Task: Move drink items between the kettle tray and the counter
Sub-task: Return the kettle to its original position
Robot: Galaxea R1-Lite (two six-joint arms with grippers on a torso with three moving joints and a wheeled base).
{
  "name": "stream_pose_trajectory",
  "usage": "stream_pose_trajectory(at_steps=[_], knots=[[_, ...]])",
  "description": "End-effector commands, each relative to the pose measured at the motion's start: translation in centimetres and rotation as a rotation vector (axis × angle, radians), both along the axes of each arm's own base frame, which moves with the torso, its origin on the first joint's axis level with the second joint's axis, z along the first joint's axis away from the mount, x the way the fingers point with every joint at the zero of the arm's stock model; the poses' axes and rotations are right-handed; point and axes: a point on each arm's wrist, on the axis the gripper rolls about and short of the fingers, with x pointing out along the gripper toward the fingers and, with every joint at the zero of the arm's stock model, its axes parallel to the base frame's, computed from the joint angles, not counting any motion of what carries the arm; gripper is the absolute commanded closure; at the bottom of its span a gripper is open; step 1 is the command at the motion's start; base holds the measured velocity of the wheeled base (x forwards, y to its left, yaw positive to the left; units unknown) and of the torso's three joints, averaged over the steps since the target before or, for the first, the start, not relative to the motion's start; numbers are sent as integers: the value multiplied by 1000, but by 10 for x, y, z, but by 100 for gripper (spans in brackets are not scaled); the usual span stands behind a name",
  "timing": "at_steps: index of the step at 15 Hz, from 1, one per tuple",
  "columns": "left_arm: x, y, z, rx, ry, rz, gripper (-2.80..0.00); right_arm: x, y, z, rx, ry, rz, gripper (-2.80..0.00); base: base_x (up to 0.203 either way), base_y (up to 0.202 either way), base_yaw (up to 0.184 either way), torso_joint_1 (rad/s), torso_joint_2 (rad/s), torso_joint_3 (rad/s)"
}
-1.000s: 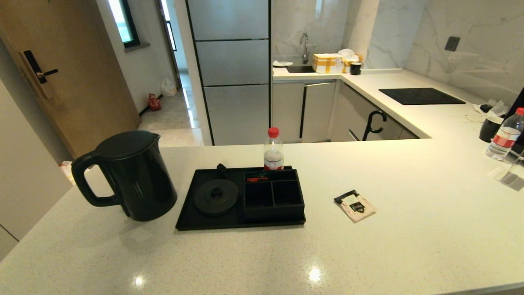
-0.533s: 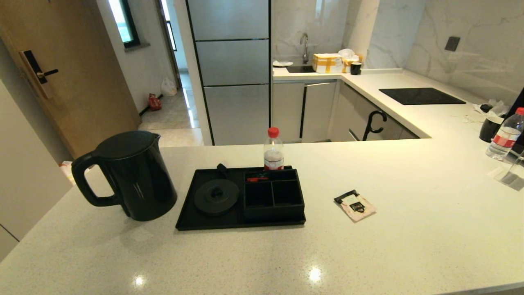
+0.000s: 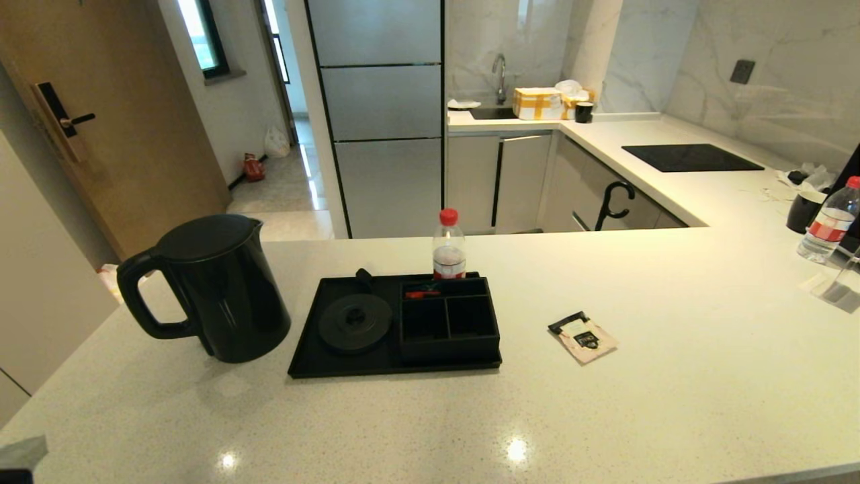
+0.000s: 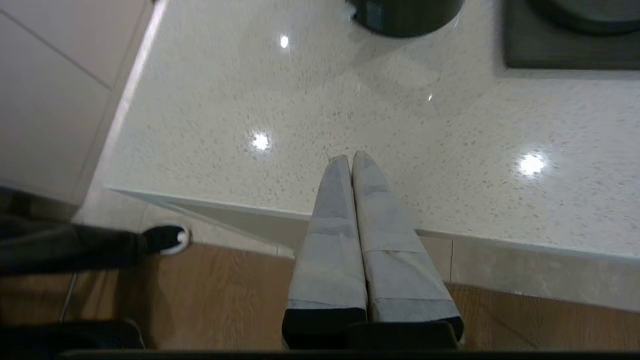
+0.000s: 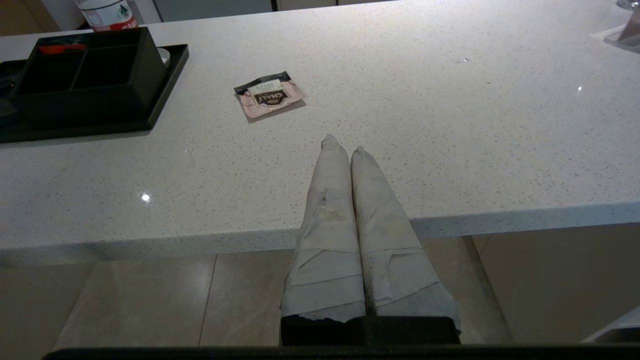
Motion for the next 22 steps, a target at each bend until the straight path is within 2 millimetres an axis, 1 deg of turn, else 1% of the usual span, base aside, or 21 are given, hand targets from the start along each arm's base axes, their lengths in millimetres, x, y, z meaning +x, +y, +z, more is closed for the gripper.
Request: stream_pose_trajectory(at_steps=[1, 3, 5, 7, 10, 11, 13, 14, 16, 17, 20, 21, 22], knots=[[23, 3, -13, -12, 72, 21, 0, 0, 0, 0, 1, 2, 1, 0, 0, 0, 0, 0, 0, 0], [34, 4, -19, -43, 66, 52, 0, 0, 0, 0, 1, 2, 1, 0, 0, 0, 0, 0, 0, 0], [38, 4, -20, -67, 52, 71, 0, 0, 0, 0, 1, 1, 1, 0, 0, 0, 0, 0, 0, 0], [49, 5, -23, -100, 65, 95, 0, 0, 0, 0, 1, 2, 1, 0, 0, 0, 0, 0, 0, 0], [80, 9, -29, -142, 70, 131, 0, 0, 0, 0, 0, 2, 1, 0, 0, 0, 0, 0, 0, 0], [90, 10, -29, -147, 46, 144, 0, 0, 0, 0, 1, 2, 1, 0, 0, 0, 0, 0, 0, 0], [96, 11, -26, -152, 8, 168, 0, 0, 0, 0, 1, 2, 1, 0, 0, 0, 0, 0, 0, 0], [104, 13, -28, -154, -1, 192, 0, 0, 0, 0, 1, 2, 2, 0, 0, 0, 0, 0, 0, 0], [128, 20, -37, -153, -16, 239, 0, 0, 0, 0, 1, 2, 1, 0, 0, 0, 0, 0, 0, 0], [136, 23, -36, -150, -54, 257, 0, 0, 0, 0, 1, 2, 1, 0, 0, 0, 0, 0, 0, 0], [136, 23, -35, -150, -60, 263, 0, 0, 0, 0, 1, 2, 1, 0, 0, 0, 0, 0, 0, 0], [141, 26, -36, -145, -79, 275, 0, 0, 0, 0, -1, 2, 1, 0, 0, 0, 0, 0, 0, 0], [149, 29, -41, -140, -76, 287, -280, 0, 0, 0, 1, 1, 1, 0, 0, 0, 0, 0, 0, 0]])
